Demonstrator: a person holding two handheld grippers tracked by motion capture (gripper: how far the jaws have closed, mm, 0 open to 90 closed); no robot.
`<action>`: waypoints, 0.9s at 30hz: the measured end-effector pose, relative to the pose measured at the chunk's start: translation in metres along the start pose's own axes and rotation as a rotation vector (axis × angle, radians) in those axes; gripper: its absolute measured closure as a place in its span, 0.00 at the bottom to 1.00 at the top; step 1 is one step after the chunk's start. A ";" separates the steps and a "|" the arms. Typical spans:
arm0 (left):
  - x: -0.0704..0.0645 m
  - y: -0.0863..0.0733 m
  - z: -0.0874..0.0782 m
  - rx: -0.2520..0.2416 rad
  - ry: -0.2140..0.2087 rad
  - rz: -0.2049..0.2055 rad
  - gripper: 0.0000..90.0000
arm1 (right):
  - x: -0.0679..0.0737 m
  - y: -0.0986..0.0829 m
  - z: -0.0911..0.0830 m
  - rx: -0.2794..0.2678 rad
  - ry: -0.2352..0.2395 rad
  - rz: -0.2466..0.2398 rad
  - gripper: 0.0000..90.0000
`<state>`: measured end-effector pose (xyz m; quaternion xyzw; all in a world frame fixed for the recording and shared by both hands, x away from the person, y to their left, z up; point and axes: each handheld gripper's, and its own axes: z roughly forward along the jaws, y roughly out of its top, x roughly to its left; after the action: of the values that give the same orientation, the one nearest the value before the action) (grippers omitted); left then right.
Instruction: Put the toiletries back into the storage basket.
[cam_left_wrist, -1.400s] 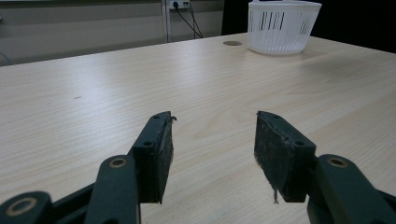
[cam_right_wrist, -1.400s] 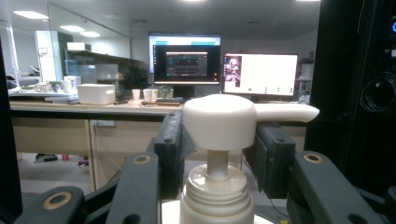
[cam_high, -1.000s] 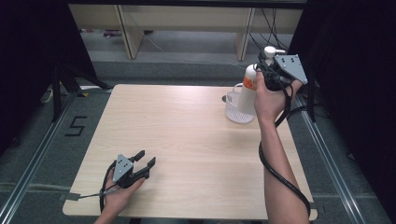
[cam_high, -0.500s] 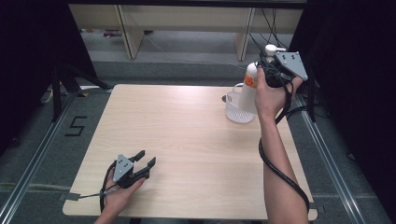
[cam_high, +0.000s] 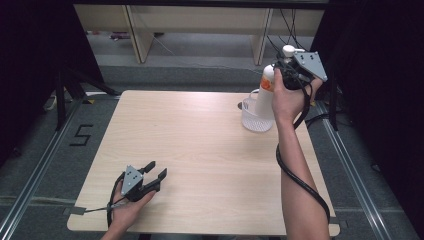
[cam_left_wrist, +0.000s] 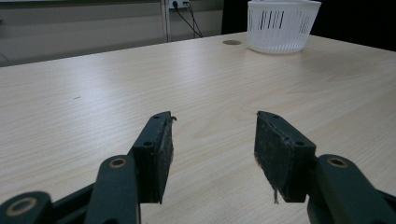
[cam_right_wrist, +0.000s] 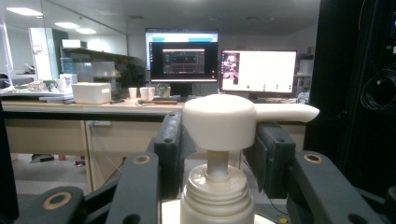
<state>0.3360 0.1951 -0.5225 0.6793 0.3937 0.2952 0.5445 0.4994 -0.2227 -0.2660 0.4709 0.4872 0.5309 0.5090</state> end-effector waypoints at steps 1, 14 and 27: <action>0.000 0.000 0.000 -0.001 0.000 -0.001 0.51 | 0.000 0.000 0.002 0.002 0.001 -0.005 0.67; 0.000 0.000 0.000 -0.002 -0.002 -0.004 0.51 | -0.002 -0.001 0.014 0.019 -0.005 -0.002 0.67; 0.000 0.000 0.000 -0.003 -0.003 -0.004 0.51 | -0.003 -0.002 0.025 0.041 -0.014 -0.001 0.67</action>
<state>0.3358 0.1953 -0.5225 0.6783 0.3937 0.2937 0.5465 0.5248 -0.2245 -0.2655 0.4845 0.4949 0.5171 0.5029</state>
